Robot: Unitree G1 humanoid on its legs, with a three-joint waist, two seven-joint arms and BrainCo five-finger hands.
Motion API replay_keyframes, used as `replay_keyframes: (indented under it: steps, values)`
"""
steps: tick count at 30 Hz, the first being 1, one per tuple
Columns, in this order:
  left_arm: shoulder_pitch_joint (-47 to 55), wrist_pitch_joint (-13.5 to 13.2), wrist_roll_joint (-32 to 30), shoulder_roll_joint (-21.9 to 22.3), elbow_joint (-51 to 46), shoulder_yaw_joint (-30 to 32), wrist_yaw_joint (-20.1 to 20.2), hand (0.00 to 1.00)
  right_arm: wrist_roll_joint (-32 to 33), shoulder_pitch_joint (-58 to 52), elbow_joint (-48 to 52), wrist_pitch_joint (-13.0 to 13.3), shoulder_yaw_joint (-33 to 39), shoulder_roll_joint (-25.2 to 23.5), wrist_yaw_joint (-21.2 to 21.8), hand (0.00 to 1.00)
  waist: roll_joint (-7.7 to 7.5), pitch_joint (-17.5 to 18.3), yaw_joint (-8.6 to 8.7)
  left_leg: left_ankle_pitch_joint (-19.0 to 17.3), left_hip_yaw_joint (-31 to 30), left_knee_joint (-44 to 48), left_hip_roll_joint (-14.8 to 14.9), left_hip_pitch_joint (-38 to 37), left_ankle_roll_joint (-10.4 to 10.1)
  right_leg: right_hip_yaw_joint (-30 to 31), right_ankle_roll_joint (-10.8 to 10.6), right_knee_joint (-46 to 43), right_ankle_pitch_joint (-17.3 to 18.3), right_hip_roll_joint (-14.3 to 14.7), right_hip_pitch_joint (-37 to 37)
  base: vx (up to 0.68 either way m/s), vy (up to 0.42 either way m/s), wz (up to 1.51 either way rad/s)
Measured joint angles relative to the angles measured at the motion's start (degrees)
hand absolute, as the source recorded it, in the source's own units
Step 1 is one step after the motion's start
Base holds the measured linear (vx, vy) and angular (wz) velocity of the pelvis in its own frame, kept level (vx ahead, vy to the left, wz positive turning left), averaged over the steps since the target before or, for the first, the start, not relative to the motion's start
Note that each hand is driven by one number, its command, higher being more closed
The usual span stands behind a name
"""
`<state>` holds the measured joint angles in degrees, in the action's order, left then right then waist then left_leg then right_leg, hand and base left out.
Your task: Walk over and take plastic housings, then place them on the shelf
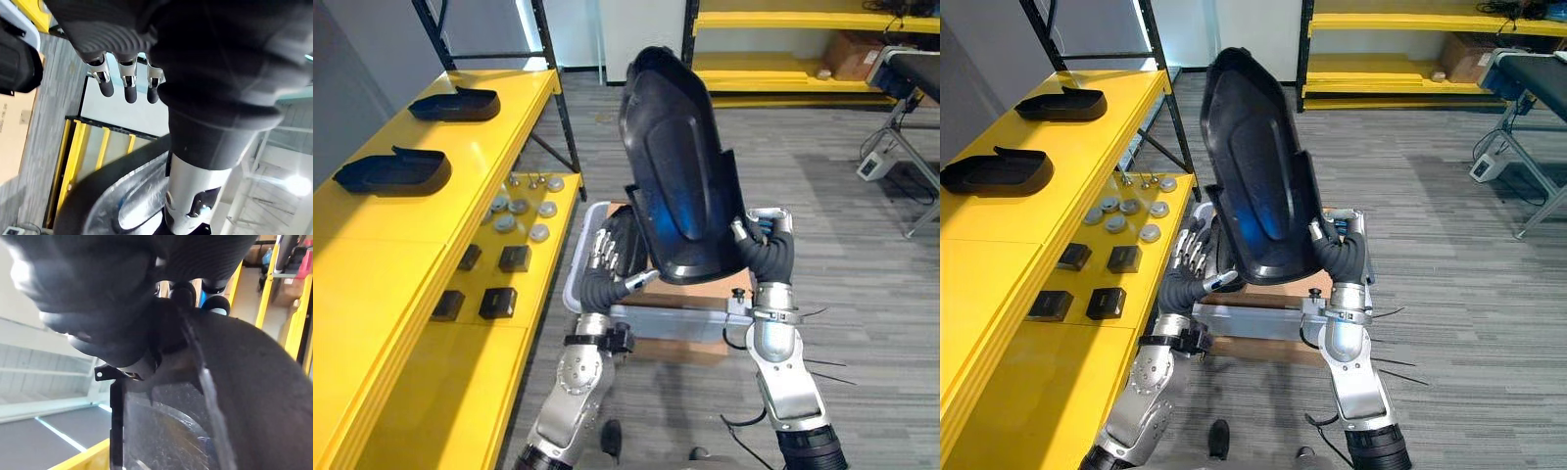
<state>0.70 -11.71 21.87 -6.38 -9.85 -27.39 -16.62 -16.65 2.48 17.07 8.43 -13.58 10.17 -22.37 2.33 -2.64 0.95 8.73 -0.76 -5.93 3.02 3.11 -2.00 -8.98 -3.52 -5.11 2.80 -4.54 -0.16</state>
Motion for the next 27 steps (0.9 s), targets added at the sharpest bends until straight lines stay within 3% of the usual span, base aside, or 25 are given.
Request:
replay_keyframes:
  steps: [1, 7, 8, 15, 19, 27]
  values:
    - [-0.2, 0.0, 0.56, -0.47, 0.3, -0.56, 0.02, 1.0, -0.01, 0.15, 0.0, 0.0, -0.92, 0.72, 0.11, 1.0, -0.01, 0.21, 0.0, 0.0, 0.07, 0.0, 0.04, 0.0, 0.0, 0.1, 0.04, 0.41, -0.3, 0.09, 0.12, 0.0, 0.002, -0.07]
    - [-1.18, 0.14, 6.14, -2.21, 1.21, -2.47, -0.37, 1.0, 0.03, 2.23, 0.01, 1.25, -5.77, 2.83, 0.17, 1.0, -0.04, 0.58, -0.01, -0.01, 0.82, -0.02, 0.09, -0.83, 0.01, 0.94, -0.02, 1.42, -1.0, 0.34, 0.93, -0.01, 0.005, -0.07]
    - [-1.57, 0.14, 6.66, -2.58, 1.21, -2.86, -0.88, 1.0, 0.04, 2.23, 0.01, 1.36, -5.95, 3.44, 0.12, 0.0, -0.12, 0.9, -0.08, -0.01, 0.82, -0.02, 0.08, -0.83, 0.0, 0.94, -0.02, 1.51, -1.0, 0.35, 0.91, 0.0, 0.0, 0.0]
    - [-1.86, 0.41, 6.9, -4.07, 1.54, -3.04, -4.18, 1.0, 0.28, 2.21, 0.02, 3.07, -8.82, 6.03, -0.22, 0.0, -0.75, 1.87, 0.25, -0.16, 0.81, -0.02, 0.05, -0.68, -0.19, 1.24, 0.47, 2.87, -1.69, 0.49, 1.14, -0.01, 0.001, -0.03]
    - [-1.87, 1.88, 6.55, -4.08, 1.65, -1.81, -5.19, 1.0, 0.28, 2.13, 0.0, 4.22, -10.54, 5.89, -0.61, 0.0, -0.83, 1.92, 0.67, 0.0, 0.81, -0.02, 0.0, -0.9, 0.03, 1.16, 0.43, 3.3, -1.99, 0.48, 1.78, 0.0, -0.002, 0.02]
    - [-2.07, 2.81, -2.82, -3.78, 1.6, -0.96, -5.9, 1.0, 1.24, 1.62, -0.3, 4.02, -7.69, 6.05, -1.13, 0.0, -1.06, 2.11, 0.58, -0.03, 0.81, -0.03, -0.02, -0.94, 0.0, 1.08, 0.42, 3.26, -1.96, 0.51, 1.9, 0.0, 0.0, 0.0]
